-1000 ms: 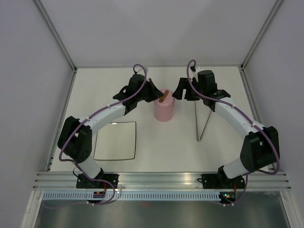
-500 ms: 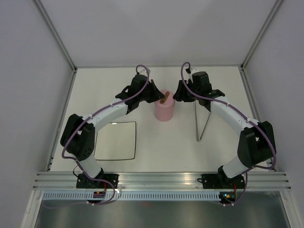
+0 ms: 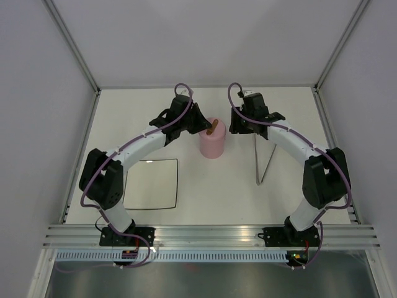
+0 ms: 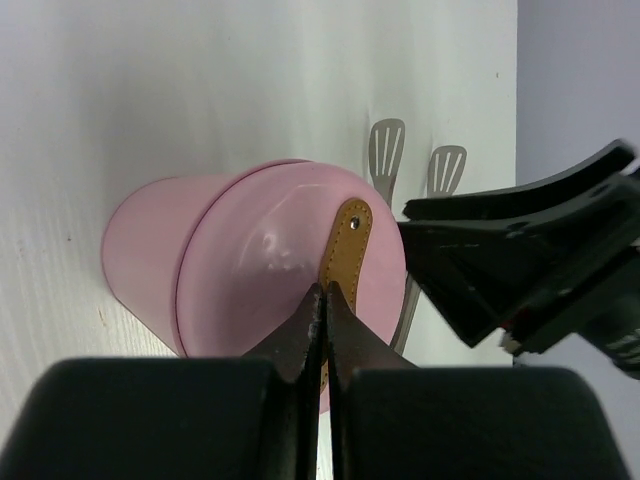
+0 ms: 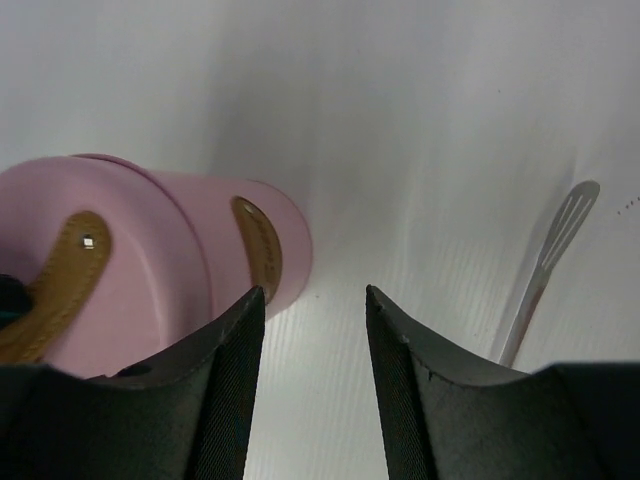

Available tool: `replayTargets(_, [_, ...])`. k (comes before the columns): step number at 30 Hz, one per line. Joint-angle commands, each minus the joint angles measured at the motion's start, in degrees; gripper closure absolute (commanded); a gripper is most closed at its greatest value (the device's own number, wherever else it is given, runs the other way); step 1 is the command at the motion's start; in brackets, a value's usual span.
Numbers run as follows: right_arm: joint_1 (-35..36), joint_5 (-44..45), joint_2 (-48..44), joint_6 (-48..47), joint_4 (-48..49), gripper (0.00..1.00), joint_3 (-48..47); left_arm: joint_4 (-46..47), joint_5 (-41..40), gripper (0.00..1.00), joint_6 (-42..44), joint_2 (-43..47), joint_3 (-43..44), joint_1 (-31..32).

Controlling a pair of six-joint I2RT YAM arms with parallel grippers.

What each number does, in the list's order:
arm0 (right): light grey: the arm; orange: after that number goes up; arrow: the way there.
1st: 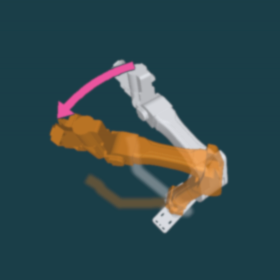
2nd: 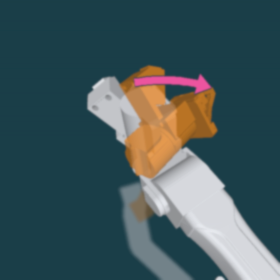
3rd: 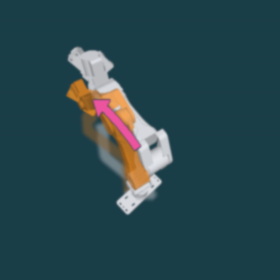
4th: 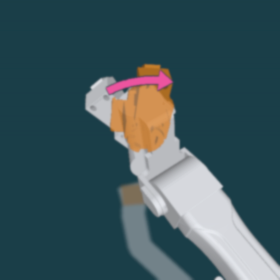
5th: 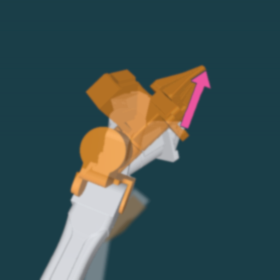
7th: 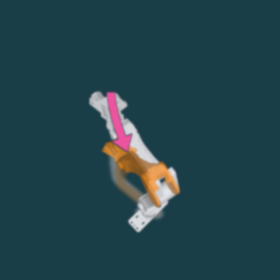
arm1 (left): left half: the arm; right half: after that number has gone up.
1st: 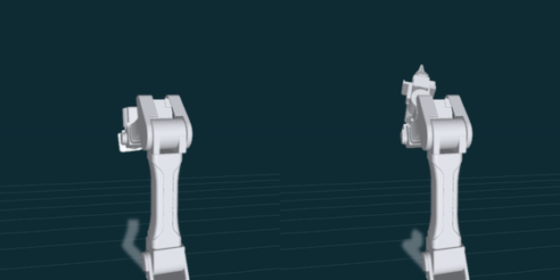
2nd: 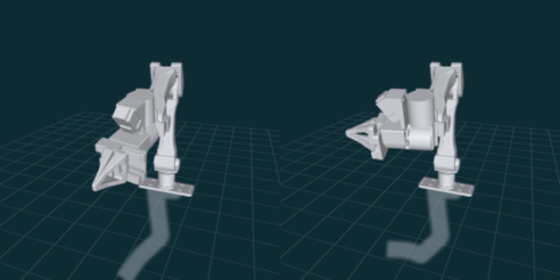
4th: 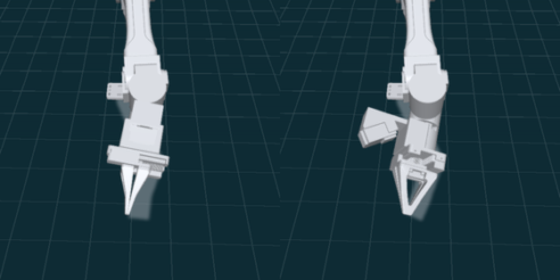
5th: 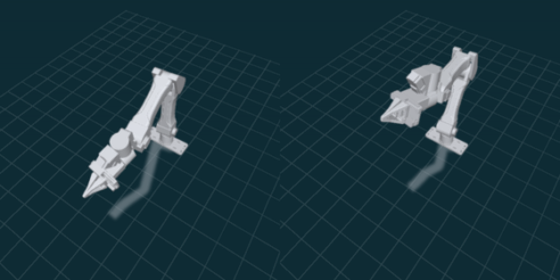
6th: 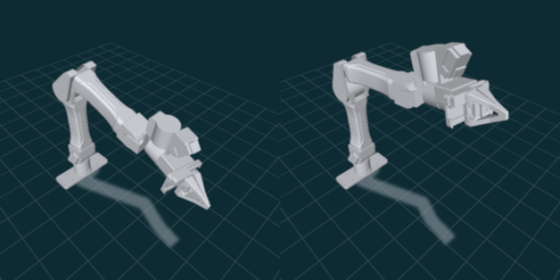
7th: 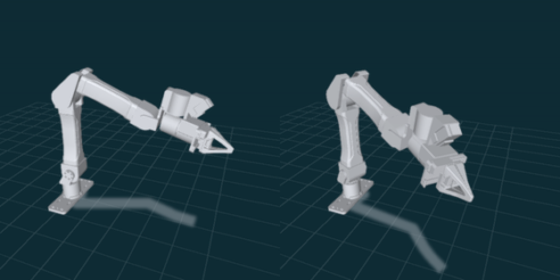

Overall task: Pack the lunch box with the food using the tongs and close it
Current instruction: Close the box lid on the packing box.

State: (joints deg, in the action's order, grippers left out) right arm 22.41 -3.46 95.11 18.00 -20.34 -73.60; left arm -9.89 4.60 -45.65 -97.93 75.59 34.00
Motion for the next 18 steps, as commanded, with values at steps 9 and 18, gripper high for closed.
replayTargets(9, [2.1, 5.2, -1.0, -2.3, -3.2, 0.5, 1.3, -2.9, 2.1, 0.98, -3.2, -1.4, -4.8, -2.5])
replayTargets(18, [2.1, 6.0, -4.5, -1.3, -4.7, 0.5, -4.6, -5.7, -5.7, 0.98, 0.9, 0.8, -7.7, 2.0])
